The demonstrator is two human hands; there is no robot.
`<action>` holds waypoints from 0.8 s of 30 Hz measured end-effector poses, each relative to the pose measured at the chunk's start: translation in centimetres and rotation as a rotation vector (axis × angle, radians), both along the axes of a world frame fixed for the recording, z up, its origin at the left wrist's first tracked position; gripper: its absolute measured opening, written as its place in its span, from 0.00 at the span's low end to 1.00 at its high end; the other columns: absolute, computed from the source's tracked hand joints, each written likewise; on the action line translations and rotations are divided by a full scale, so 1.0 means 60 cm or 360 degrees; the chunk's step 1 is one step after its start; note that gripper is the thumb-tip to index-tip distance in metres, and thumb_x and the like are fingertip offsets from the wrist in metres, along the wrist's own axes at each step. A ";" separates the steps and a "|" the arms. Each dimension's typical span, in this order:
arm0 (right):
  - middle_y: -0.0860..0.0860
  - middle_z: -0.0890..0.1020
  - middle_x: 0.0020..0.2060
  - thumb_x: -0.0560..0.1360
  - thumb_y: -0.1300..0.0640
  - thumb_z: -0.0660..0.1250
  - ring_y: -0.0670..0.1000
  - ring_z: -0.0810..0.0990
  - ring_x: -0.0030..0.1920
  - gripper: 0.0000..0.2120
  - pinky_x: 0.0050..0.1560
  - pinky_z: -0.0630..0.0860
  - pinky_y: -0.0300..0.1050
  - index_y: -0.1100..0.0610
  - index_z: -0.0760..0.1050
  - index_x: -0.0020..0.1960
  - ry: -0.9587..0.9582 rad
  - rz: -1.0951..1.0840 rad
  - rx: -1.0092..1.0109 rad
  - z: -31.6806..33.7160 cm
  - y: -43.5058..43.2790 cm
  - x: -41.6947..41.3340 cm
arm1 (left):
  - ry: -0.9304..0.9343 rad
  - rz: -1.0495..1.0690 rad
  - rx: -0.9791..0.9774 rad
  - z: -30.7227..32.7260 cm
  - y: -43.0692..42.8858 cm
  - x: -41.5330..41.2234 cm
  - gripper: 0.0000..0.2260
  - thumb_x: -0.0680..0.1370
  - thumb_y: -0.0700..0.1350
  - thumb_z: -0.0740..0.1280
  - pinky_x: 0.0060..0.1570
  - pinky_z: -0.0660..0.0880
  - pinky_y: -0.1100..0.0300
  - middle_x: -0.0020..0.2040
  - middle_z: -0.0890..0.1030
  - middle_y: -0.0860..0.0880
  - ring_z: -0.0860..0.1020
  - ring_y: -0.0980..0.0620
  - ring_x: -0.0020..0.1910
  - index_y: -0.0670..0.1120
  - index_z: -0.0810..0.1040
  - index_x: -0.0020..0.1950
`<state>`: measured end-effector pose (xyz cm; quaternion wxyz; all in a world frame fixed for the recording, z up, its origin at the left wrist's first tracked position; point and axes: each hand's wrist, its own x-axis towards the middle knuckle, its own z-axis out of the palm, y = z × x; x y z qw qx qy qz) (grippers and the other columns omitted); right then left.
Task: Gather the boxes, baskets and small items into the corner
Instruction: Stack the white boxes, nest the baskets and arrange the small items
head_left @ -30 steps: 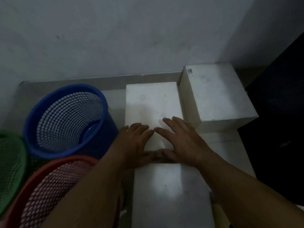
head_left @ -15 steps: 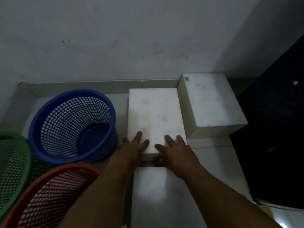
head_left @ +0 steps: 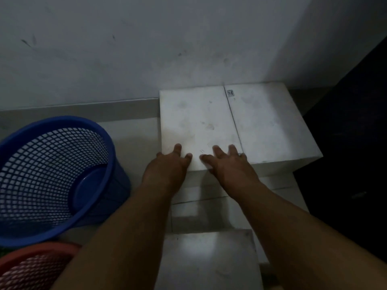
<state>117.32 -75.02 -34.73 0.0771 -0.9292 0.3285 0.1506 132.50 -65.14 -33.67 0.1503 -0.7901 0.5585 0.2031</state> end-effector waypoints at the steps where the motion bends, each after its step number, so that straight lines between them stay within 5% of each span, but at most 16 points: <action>1: 0.53 0.55 0.78 0.84 0.51 0.54 0.67 0.53 0.75 0.23 0.72 0.59 0.64 0.38 0.53 0.76 0.0013 0.0012 -0.0015 -0.003 -0.003 0.002 | -0.0034 -0.0026 0.0017 -0.001 -0.006 0.003 0.28 0.83 0.45 0.57 0.67 0.68 0.41 0.81 0.44 0.46 0.60 0.33 0.73 0.57 0.48 0.80; 9: 0.51 0.54 0.79 0.84 0.53 0.55 0.65 0.50 0.77 0.23 0.74 0.55 0.65 0.37 0.55 0.76 0.0077 -0.0074 0.0150 0.013 -0.003 0.011 | 0.0169 0.0155 0.0129 0.020 -0.004 -0.012 0.32 0.82 0.41 0.58 0.70 0.62 0.37 0.80 0.38 0.49 0.49 0.32 0.76 0.57 0.45 0.80; 13: 0.53 0.57 0.77 0.82 0.47 0.57 0.63 0.57 0.75 0.23 0.71 0.56 0.66 0.39 0.57 0.75 0.0228 -0.0022 0.0191 0.040 -0.001 0.013 | 0.0470 0.0396 0.0055 0.018 0.055 -0.048 0.35 0.81 0.58 0.59 0.72 0.56 0.36 0.78 0.31 0.52 0.42 0.36 0.77 0.56 0.39 0.79; 17: 0.55 0.74 0.65 0.78 0.41 0.59 0.60 0.74 0.61 0.21 0.65 0.66 0.60 0.51 0.71 0.67 -0.0052 0.0051 -0.0139 0.055 0.061 -0.053 | 0.0586 0.0519 0.0106 0.021 0.123 -0.081 0.47 0.70 0.74 0.61 0.72 0.59 0.38 0.78 0.32 0.52 0.45 0.36 0.77 0.55 0.44 0.80; 20: 0.55 0.77 0.60 0.76 0.36 0.59 0.58 0.76 0.58 0.25 0.55 0.75 0.53 0.51 0.70 0.66 -0.0075 -0.0389 0.0076 0.061 0.125 -0.127 | 0.0616 0.0629 0.0346 0.035 0.163 -0.089 0.57 0.60 0.78 0.67 0.72 0.60 0.39 0.80 0.39 0.47 0.48 0.36 0.77 0.56 0.45 0.80; 24: 0.61 0.69 0.71 0.75 0.32 0.61 0.62 0.72 0.67 0.40 0.61 0.74 0.52 0.58 0.60 0.76 0.0206 -0.1313 0.0971 0.077 0.142 -0.180 | 0.0587 0.0791 0.0529 0.048 0.194 -0.108 0.59 0.61 0.73 0.71 0.72 0.63 0.46 0.80 0.46 0.41 0.55 0.38 0.76 0.49 0.45 0.80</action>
